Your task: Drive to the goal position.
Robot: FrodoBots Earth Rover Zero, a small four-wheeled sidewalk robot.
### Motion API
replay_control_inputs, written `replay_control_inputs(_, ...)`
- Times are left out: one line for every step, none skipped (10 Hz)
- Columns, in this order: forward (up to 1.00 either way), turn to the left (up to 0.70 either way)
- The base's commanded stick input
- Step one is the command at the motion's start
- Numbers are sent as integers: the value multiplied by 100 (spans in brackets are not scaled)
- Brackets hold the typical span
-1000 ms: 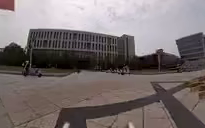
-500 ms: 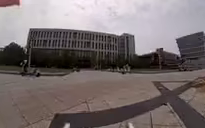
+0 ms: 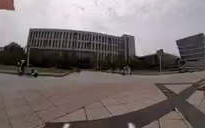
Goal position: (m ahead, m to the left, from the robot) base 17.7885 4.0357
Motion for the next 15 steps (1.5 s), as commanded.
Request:
replay_control_inputs(50,0)
replay_control_inputs(50,0)
replay_control_inputs(50,0)
replay_control_inputs(50,0)
replay_control_inputs(50,0)
replay_control_inputs(50,-3)
replay_control_inputs(50,-19)
replay_control_inputs(50,-25)
replay_control_inputs(50,-25)
replay_control_inputs(50,-25)
replay_control_inputs(50,-24)
replay_control_inputs(50,-21)
replay_control_inputs(50,-15)
replay_control_inputs(50,-11)
replay_control_inputs(50,-9)
